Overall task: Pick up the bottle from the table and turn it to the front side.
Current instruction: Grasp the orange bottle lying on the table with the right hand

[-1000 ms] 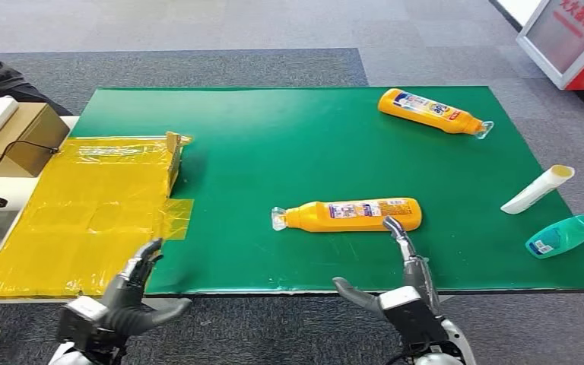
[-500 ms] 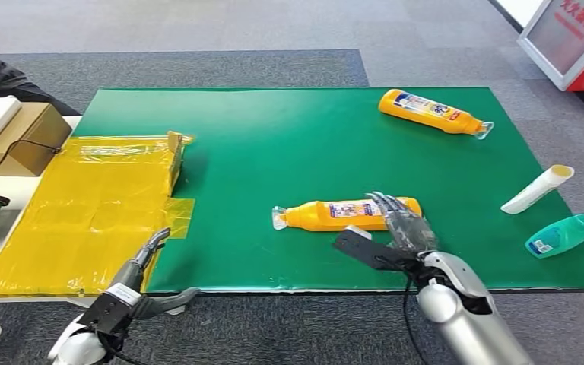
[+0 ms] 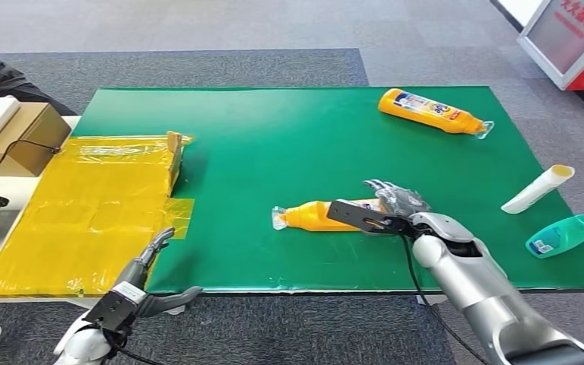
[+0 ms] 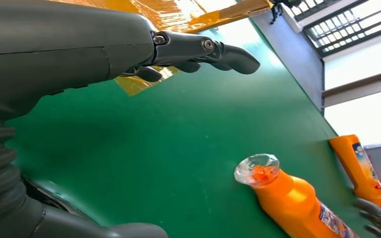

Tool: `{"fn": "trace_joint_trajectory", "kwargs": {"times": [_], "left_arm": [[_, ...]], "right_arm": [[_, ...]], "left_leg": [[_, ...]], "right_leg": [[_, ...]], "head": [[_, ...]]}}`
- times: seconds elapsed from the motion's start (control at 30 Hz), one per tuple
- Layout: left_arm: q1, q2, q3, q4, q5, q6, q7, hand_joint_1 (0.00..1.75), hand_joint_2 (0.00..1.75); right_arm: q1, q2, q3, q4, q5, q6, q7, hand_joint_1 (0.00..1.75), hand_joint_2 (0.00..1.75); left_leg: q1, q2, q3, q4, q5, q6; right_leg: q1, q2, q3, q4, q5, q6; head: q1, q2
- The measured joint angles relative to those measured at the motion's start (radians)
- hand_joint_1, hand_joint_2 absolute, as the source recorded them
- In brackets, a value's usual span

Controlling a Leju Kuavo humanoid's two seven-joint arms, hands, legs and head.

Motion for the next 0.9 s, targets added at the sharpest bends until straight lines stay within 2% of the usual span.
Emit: {"fn": "trace_joint_trajectory", "kwargs": {"times": [0.1,0.23,0.4,0.5,0.57,0.67,0.77,0.9], "left_arm": [[-0.015,0.001,0.002,0.029,0.000,0.001,-0.023,0.00,1.75],[-0.030,0.003,0.004,0.064,0.000,0.004,-0.035,0.00,1.75],[-0.040,0.007,0.005,0.095,0.002,0.004,-0.039,0.00,1.75],[-0.035,0.009,0.014,0.105,0.008,0.003,-0.048,0.00,1.75],[-0.027,0.010,0.025,0.106,0.017,-0.007,-0.053,0.00,1.75],[-0.013,0.008,0.047,0.103,0.062,-0.074,-0.053,0.00,1.75],[-0.011,0.002,0.065,0.101,0.147,-0.168,-0.046,0.00,1.75],[-0.030,-0.009,0.081,0.101,0.246,-0.256,-0.017,0.00,1.75]], "right_arm": [[-0.080,-0.004,0.031,0.145,-0.023,0.046,-0.010,0.00,1.75],[-0.150,-0.009,0.060,0.276,-0.036,0.055,-0.024,1.71,1.75],[-0.189,-0.011,0.083,0.349,-0.048,0.030,-0.054,1.75,1.75],[-0.165,-0.023,0.089,0.317,-0.102,-0.026,-0.109,1.75,1.75],[-0.117,-0.036,0.086,0.239,-0.148,-0.050,-0.125,1.75,1.75],[0.010,-0.044,0.062,0.018,-0.240,-0.077,-0.145,1.75,1.75],[0.128,-0.028,0.036,-0.178,-0.327,-0.096,-0.199,1.75,1.75],[0.243,0.013,0.031,-0.326,-0.371,-0.102,-0.247,1.75,1.75]], "left_leg": [[0.000,0.000,0.000,0.000,0.001,0.001],[0.000,0.000,0.000,0.000,0.001,0.001],[0.000,0.000,0.000,0.000,0.001,0.001],[0.000,0.000,0.000,0.000,0.001,0.001],[0.000,0.000,0.000,0.000,0.001,0.001],[0.000,0.000,0.000,0.000,0.000,0.000],[0.001,-0.001,-0.001,0.000,-0.001,-0.001],[0.001,-0.001,-0.001,0.000,-0.002,-0.002]], "right_leg": [[0.000,-0.001,0.000,0.000,0.000,0.001],[0.000,-0.001,0.001,0.000,0.001,0.001],[0.000,-0.001,0.001,0.000,0.001,0.001],[0.000,-0.001,0.001,0.000,0.001,0.001],[0.000,-0.001,0.001,0.000,0.001,0.001],[0.000,-0.001,0.000,0.000,0.000,0.000],[0.001,-0.001,-0.001,0.000,-0.002,-0.001],[0.002,-0.001,-0.001,0.000,-0.003,-0.002]], "head": [[0.000,0.000],[0.000,0.000],[0.000,0.000],[0.000,0.000],[0.000,0.000],[0.000,0.000],[0.000,0.000],[0.000,0.000]]}}
